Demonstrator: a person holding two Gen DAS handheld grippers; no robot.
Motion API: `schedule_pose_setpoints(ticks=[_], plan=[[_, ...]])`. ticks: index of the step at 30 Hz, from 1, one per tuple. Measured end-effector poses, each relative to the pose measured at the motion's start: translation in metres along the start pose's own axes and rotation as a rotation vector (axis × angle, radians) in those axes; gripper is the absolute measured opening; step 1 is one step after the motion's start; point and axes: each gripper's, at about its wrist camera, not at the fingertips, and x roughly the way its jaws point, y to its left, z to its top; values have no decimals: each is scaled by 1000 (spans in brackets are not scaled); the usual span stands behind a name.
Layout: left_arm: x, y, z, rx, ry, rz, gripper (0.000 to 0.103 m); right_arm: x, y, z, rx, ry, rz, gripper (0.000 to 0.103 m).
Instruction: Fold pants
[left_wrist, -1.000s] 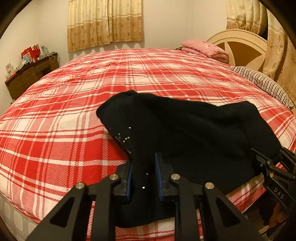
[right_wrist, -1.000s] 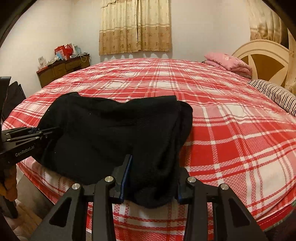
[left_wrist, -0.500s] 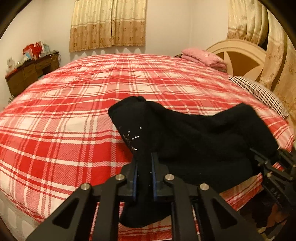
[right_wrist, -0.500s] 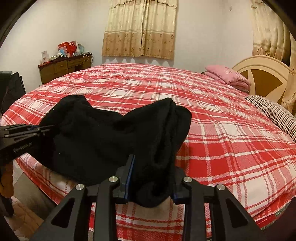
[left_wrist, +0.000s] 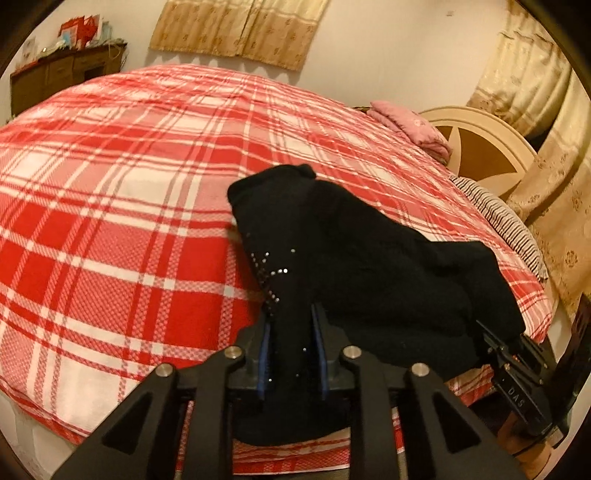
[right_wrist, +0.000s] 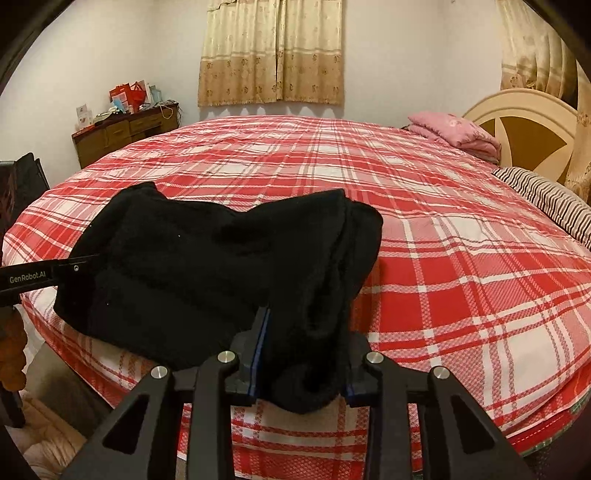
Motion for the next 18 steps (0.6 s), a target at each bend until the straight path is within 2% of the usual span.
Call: schedule_pose_setpoints(ticks=[4, 7, 11, 14, 16, 18], plan=[[-5, 0, -1, -7, -11, -22, 14, -3, 3, 2, -15, -8, -9, 33], [-8, 3, 1, -19, -16, -49, 13, -7, 5, 5, -31, -24, -16, 33], [-2, 21, 1, -118, 27, -107, 17, -7, 3, 6, -22, -18, -6, 33], [1, 20, 1, -124, 38, -89, 17, -3, 0, 4, -8, -7, 0, 33], [-4, 9, 1, -68, 8, -50, 12, -6, 3, 6, -23, -16, -6, 33], [-13, -6, 3, 10, -38, 6, 11, -12, 8, 10, -52, -42, -13, 33]])
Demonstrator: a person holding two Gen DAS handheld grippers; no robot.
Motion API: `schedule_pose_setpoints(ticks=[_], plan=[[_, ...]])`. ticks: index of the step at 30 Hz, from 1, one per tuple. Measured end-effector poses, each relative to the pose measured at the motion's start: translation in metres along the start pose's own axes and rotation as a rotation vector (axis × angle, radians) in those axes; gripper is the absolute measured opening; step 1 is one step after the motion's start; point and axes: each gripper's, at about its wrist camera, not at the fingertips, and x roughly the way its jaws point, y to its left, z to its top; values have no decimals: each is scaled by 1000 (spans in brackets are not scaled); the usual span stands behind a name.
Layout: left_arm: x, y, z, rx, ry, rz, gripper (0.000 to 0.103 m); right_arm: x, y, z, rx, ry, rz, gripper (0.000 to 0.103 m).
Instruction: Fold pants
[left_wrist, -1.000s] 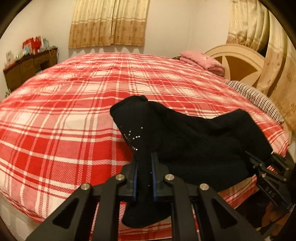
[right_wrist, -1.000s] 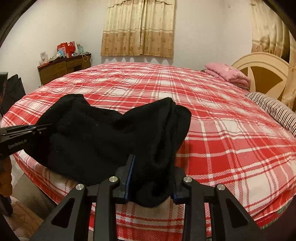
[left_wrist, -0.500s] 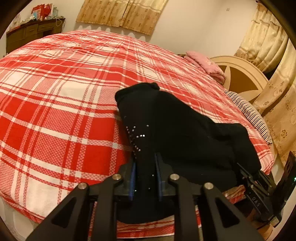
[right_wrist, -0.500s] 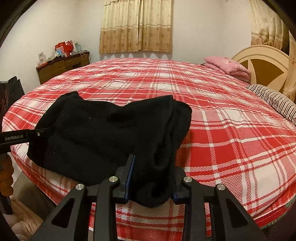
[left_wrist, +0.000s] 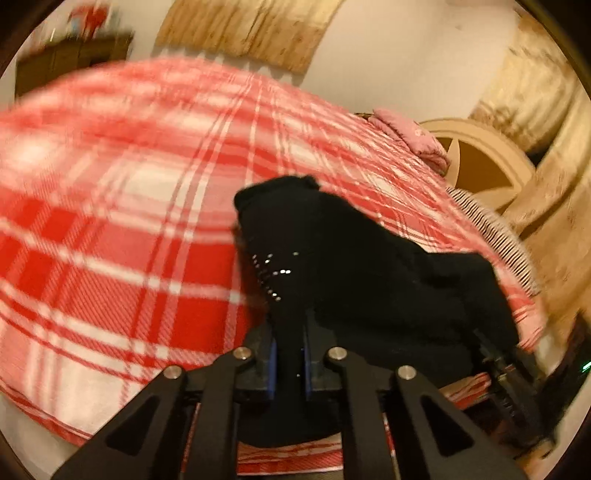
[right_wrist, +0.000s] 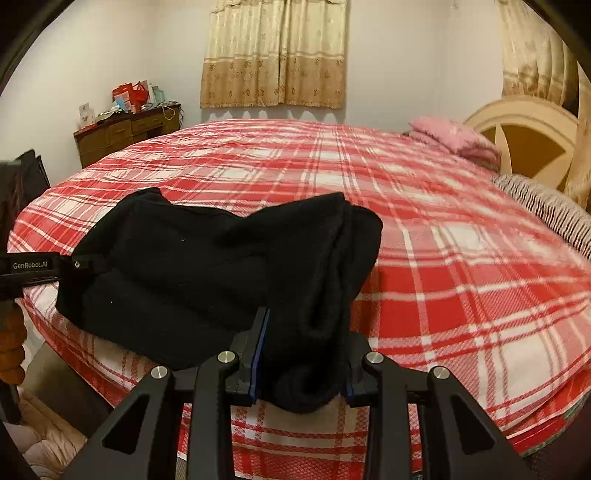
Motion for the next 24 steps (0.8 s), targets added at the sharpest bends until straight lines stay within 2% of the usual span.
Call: schedule_pose_setpoints(ticks=[8, 12, 19, 24], plan=[[-21, 3, 23, 34, -83, 41, 11, -21, 18, 29, -48, -101, 14, 32], [-36, 10, 34, 70, -147, 103, 11, -21, 31, 45, -64, -133, 49, 32], [-57, 42, 51, 16, -208, 128, 11, -24, 59, 72, -70, -196, 104, 32], [-71, 61, 61, 6, -260, 185, 11, -20, 89, 92, -116, -230, 147, 32]])
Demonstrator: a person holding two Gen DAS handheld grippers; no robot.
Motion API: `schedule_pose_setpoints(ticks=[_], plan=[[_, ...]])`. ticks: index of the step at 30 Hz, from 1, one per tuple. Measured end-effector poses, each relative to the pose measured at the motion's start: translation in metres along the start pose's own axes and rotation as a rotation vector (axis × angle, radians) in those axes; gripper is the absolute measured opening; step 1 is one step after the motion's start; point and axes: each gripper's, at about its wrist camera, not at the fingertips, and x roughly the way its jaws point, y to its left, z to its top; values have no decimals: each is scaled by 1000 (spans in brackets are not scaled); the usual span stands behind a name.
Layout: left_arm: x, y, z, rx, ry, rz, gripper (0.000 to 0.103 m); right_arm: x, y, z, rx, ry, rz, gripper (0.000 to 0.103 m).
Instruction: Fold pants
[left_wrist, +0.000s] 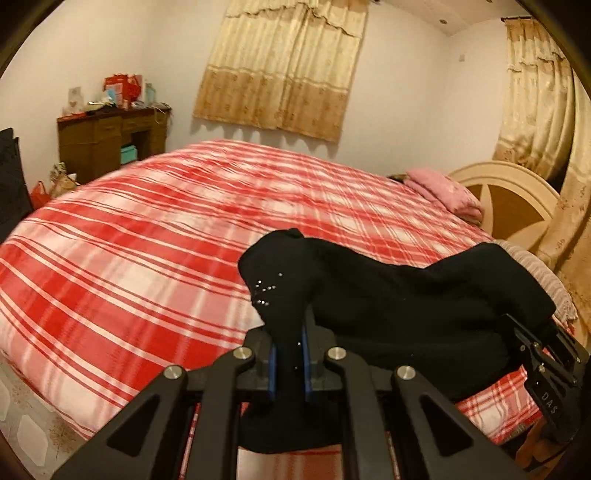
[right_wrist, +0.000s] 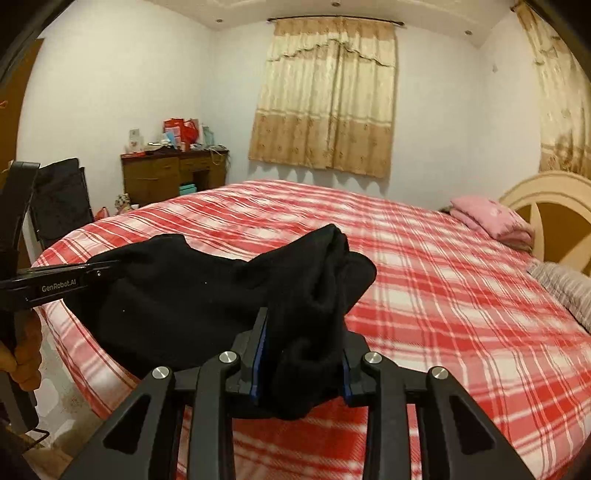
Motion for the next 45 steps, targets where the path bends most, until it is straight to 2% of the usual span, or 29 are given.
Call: schedule_pose_setpoints(ticks=[4, 9, 14, 19, 27, 40, 45], plan=[[-4, 25, 12, -22, -25, 42, 11, 19, 20, 18, -31, -12, 55, 32], [-4, 58, 33, -41, -64, 135, 11, 47, 50, 42, -72, -39, 128, 32], [0, 87, 46, -50, -68, 211, 11, 73, 73, 58, -76, -51, 188, 32], [5, 109, 56, -64, -76, 257, 11, 100, 93, 68, -76, -38, 230, 32], [22, 136, 68, -84, -68, 302, 11, 134, 111, 79, -99, -34, 242, 32], [49, 137, 91, -31, -74, 400, 11, 175, 121, 91, -92, -15, 229, 32], [66, 137, 94, -4, -74, 460, 11, 200, 128, 95, -106, 10, 216, 32]])
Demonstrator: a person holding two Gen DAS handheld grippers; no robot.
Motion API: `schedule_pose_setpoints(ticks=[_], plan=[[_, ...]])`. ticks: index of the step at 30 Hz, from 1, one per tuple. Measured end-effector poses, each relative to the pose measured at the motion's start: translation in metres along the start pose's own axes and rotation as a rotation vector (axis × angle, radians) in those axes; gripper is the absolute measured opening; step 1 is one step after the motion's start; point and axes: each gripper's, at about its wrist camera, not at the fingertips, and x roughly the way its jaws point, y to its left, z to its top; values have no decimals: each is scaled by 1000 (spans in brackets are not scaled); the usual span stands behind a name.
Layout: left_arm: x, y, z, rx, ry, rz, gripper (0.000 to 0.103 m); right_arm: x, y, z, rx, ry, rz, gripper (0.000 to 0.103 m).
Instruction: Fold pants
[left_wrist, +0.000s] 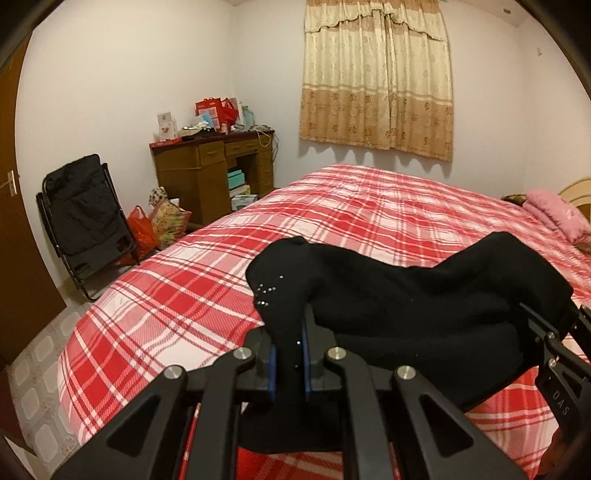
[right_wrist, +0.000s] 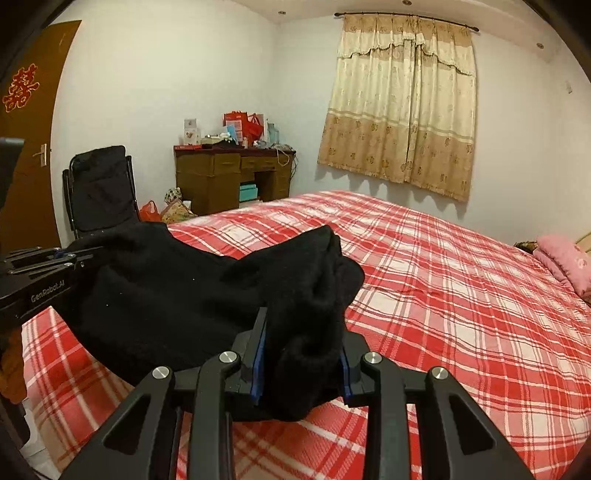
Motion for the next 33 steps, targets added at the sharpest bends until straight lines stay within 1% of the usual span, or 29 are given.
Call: schedule_pose_setpoints(ticks=[2, 6, 8, 11, 15, 18, 21, 23, 24, 25, 26, 27, 28, 29, 30, 31, 32, 33], plan=[[9, -1, -1, 3, 15, 12, 11, 13, 3, -4, -11, 23, -5, 32], [30, -1, -8, -11, 82, 15, 11, 35, 3, -14, -14, 77, -10, 32], [35, -3, -14, -4, 102, 19, 11, 42, 1, -18, -17, 99, -8, 32], [39, -7, -23, 26, 118, 24, 12, 50, -1, -25, -30, 131, -10, 32], [45, -11, -32, 38, 142, 33, 12, 59, -2, -37, -37, 177, -10, 32], [48, -12, -39, 52, 155, 40, 12, 62, -1, -41, -38, 192, -9, 32], [54, -12, -47, 69, 164, 57, 16, 64, 0, -41, -43, 202, -7, 34], [57, -9, -48, 53, 172, 60, 18, 67, 0, -43, -43, 212, -2, 36], [57, -7, -48, 43, 172, 72, 26, 68, -1, -43, -37, 226, 0, 42], [56, -6, -48, 35, 170, 89, 43, 69, -4, -44, -22, 242, 4, 48], [56, -2, -48, 13, 167, 122, 54, 70, -8, -46, -2, 254, 10, 52], [56, 5, -49, -22, 170, 151, 75, 69, -11, -47, 19, 262, 15, 60], [57, 11, -50, -51, 176, 159, 93, 67, -17, -49, 51, 269, 26, 66], [58, 21, -51, -106, 198, 148, 100, 64, -23, -51, 79, 272, 43, 68], [60, 33, -53, -166, 224, 123, 103, 61, -26, -53, 101, 272, 60, 69], [59, 38, -55, -194, 226, 100, 103, 56, -31, -57, 127, 268, 80, 69], [55, 41, -56, -196, 216, 80, 103, 52, -34, -60, 143, 264, 91, 69], [51, 39, -58, -166, 221, 83, 103, 48, -36, -63, 155, 263, 99, 69]])
